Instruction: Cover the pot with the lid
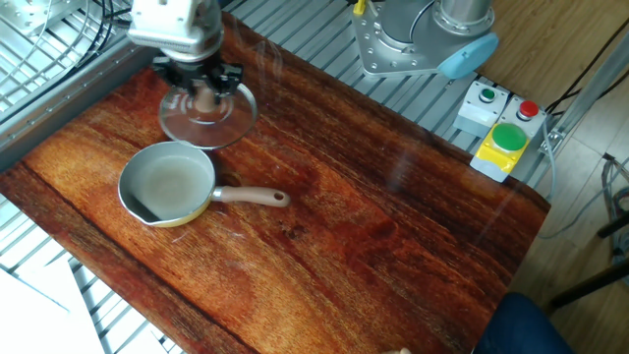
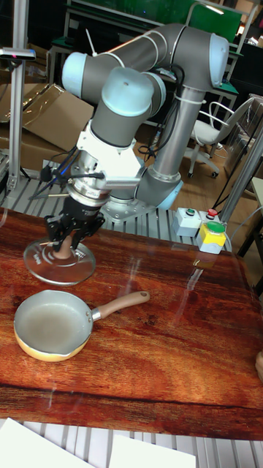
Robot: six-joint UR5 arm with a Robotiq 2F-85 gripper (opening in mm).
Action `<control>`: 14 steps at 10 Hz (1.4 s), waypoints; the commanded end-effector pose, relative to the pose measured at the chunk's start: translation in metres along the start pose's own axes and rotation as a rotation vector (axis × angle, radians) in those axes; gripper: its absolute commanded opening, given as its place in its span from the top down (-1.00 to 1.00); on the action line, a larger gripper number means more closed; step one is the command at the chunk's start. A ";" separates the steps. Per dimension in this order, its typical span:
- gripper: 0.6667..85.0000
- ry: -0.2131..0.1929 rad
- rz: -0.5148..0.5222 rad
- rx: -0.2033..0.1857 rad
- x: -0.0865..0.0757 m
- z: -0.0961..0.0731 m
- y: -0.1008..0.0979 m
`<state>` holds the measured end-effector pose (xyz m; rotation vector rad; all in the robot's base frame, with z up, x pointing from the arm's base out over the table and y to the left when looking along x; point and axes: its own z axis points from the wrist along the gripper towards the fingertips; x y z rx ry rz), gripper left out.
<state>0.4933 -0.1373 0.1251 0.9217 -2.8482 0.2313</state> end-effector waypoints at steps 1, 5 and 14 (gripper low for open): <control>0.98 -0.029 -0.114 0.040 -0.024 -0.002 -0.033; 0.98 -0.090 -0.246 0.085 -0.072 0.006 -0.032; 0.98 -0.130 -0.566 0.139 -0.090 0.002 -0.025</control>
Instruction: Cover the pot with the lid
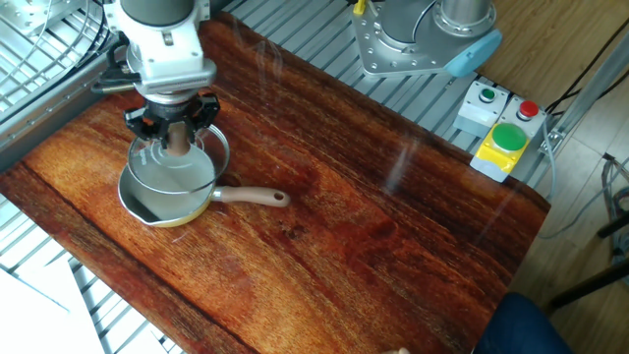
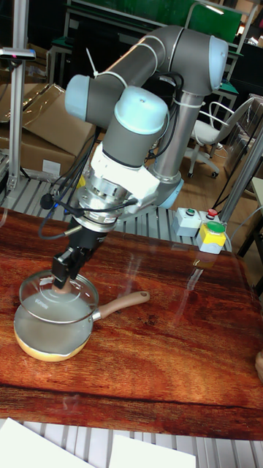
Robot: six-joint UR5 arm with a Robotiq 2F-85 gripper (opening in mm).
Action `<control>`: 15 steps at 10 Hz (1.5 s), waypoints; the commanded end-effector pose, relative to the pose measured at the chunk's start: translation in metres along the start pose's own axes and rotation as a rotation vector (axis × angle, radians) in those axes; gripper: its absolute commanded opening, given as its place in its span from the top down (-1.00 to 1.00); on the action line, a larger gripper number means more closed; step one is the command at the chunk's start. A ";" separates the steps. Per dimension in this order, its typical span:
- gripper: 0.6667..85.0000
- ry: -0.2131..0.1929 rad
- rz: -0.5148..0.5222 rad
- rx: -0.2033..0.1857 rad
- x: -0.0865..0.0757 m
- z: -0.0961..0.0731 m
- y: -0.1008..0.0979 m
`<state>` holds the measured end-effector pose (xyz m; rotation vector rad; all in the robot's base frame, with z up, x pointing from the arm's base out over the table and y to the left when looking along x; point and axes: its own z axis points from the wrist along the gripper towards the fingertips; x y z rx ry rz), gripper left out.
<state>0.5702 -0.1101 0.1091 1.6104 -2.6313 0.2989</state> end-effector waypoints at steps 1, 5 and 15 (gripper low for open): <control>0.98 -0.027 -0.128 0.043 -0.006 0.001 -0.012; 0.98 0.010 -0.140 -0.017 0.009 -0.004 0.007; 0.98 0.047 -0.229 -0.149 0.023 -0.007 0.039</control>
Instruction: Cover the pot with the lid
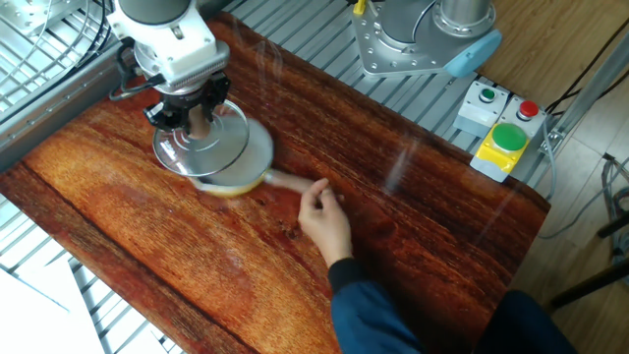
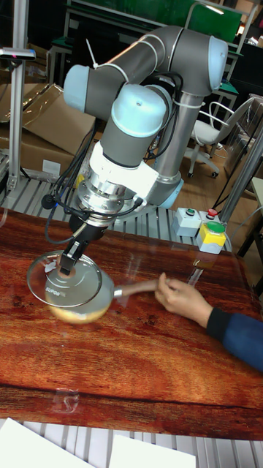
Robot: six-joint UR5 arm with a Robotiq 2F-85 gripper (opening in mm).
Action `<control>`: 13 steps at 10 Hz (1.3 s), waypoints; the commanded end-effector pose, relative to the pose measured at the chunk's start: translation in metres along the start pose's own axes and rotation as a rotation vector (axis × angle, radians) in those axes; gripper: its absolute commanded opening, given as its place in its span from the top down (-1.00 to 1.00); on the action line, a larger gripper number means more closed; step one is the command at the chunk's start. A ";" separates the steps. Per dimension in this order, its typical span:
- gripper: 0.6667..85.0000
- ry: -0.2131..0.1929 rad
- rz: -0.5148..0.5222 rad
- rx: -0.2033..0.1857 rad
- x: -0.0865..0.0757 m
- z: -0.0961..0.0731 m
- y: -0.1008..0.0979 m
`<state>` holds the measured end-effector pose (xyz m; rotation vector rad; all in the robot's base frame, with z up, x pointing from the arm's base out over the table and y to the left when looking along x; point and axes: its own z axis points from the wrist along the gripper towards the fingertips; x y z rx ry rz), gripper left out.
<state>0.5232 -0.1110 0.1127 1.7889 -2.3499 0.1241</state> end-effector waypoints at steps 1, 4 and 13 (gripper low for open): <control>0.98 -0.015 -0.017 0.016 -0.003 -0.001 -0.004; 0.98 -0.025 0.018 0.013 -0.005 -0.001 0.000; 0.98 -0.016 0.489 -0.161 -0.004 -0.011 0.081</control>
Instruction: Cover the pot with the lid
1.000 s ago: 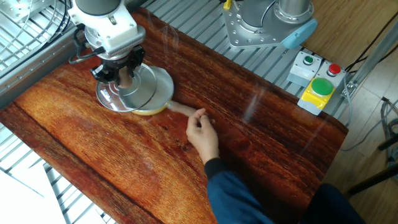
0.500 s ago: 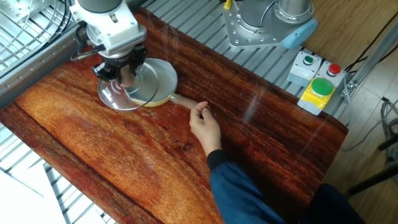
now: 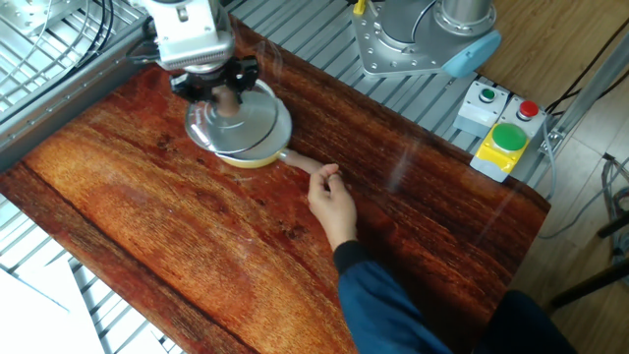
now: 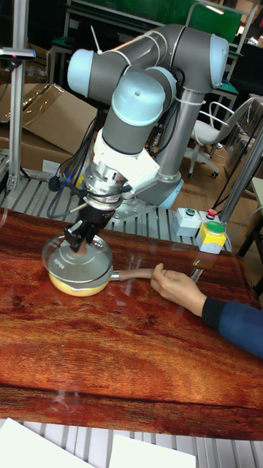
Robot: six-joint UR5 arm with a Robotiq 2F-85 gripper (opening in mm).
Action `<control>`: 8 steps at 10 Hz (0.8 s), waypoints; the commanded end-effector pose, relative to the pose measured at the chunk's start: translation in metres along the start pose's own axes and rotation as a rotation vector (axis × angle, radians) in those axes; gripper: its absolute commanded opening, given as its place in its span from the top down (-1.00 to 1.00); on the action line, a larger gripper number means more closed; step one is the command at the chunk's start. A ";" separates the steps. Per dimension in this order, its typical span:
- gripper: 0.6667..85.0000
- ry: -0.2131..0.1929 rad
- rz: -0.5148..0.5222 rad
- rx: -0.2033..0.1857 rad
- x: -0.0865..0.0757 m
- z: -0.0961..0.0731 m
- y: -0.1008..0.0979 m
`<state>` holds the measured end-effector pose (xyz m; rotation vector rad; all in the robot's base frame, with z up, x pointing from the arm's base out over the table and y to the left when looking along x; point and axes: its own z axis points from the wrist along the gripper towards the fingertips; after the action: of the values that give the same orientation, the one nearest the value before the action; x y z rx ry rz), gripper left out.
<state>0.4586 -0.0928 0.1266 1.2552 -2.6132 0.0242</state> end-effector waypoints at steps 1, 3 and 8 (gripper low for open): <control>0.98 -0.039 0.113 -0.052 -0.005 0.005 0.017; 0.98 -0.045 0.173 -0.060 -0.009 0.008 0.021; 0.98 -0.046 0.370 -0.073 -0.010 0.026 0.023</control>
<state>0.4424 -0.0775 0.1116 0.8706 -2.7685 -0.0266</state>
